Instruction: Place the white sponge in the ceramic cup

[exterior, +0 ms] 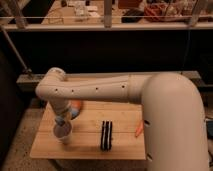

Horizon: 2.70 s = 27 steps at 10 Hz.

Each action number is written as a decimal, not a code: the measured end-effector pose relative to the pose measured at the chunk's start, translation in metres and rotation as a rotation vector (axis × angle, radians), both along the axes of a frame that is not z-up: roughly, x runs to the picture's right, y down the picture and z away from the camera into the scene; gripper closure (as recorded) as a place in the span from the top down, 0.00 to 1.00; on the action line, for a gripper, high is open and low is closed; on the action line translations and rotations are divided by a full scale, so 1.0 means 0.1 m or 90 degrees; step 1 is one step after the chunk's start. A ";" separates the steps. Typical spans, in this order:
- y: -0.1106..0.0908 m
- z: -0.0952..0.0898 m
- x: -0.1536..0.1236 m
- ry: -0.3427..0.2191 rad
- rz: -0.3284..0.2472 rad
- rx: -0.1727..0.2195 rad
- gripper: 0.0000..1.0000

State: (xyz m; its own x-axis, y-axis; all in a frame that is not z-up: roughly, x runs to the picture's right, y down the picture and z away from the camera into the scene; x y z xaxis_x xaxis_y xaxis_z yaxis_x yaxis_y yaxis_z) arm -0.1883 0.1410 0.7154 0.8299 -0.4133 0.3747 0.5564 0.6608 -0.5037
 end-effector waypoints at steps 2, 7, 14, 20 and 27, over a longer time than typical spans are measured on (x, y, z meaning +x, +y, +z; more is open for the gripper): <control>0.03 0.00 -0.07 -0.006 -0.003 -0.002 0.01; 0.13 0.02 -0.13 -0.005 -0.007 -0.006 0.01; 0.23 0.00 -0.22 -0.004 -0.014 -0.008 0.01; 0.28 -0.02 -0.26 -0.003 -0.018 -0.008 0.11; 0.37 -0.08 -0.33 -0.003 -0.026 -0.008 0.11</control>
